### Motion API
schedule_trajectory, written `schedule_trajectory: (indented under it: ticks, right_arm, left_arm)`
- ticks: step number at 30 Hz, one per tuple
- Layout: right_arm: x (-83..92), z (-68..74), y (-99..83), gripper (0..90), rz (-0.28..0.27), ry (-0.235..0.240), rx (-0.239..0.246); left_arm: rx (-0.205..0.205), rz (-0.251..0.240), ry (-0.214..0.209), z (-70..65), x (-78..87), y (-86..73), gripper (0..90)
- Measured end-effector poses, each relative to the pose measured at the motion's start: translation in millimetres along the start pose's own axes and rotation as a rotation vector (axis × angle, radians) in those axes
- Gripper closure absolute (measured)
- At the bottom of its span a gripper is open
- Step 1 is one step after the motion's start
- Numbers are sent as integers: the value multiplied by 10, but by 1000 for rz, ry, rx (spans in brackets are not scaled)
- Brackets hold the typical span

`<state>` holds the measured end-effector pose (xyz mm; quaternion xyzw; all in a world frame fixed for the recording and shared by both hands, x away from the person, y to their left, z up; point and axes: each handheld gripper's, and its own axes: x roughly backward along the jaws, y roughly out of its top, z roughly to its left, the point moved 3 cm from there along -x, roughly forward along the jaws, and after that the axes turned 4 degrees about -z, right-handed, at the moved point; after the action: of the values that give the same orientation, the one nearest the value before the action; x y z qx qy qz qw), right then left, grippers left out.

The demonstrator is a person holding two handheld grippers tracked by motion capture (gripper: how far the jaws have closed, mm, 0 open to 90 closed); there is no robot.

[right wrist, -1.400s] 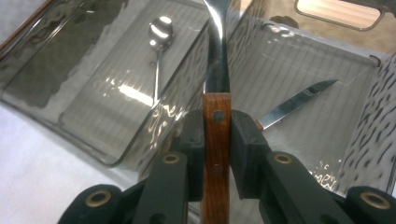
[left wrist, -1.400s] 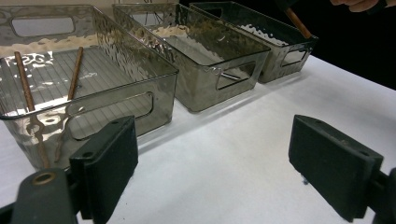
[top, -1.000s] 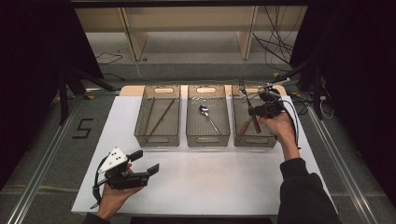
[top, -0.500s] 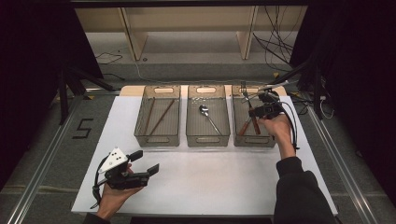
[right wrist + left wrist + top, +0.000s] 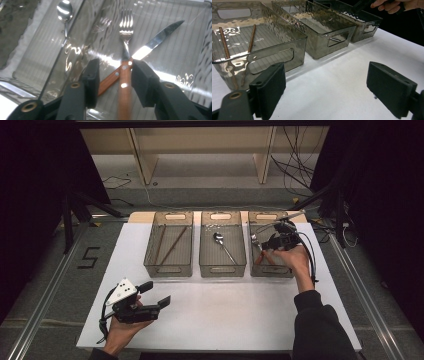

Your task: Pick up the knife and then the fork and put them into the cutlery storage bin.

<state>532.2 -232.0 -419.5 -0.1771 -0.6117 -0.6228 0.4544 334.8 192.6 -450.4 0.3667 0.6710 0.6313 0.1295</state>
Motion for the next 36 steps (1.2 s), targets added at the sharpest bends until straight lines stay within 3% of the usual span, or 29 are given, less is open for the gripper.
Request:
schedule_trajectory:
  ticks: [7,13,20,28,36]
  right_arm:
    - [128,63,-9,503,-39,29,36]
    - [292,198,-94,429,-122,88,94]
    - [431,381,-269,378,-208,129,145]
    - [569,616,-517,305,-289,212,176]
    - [634,768,-833,259,-327,276,212]
  left_arm:
    - [1,1,0,-1,0,0,153]
    - [2,1,-1,-5,-2,0,153]
    - [4,1,0,-6,-5,0,153]
    - [2,3,-3,-8,-4,-3,153]
    - [11,9,-10,-6,-3,-8,153]
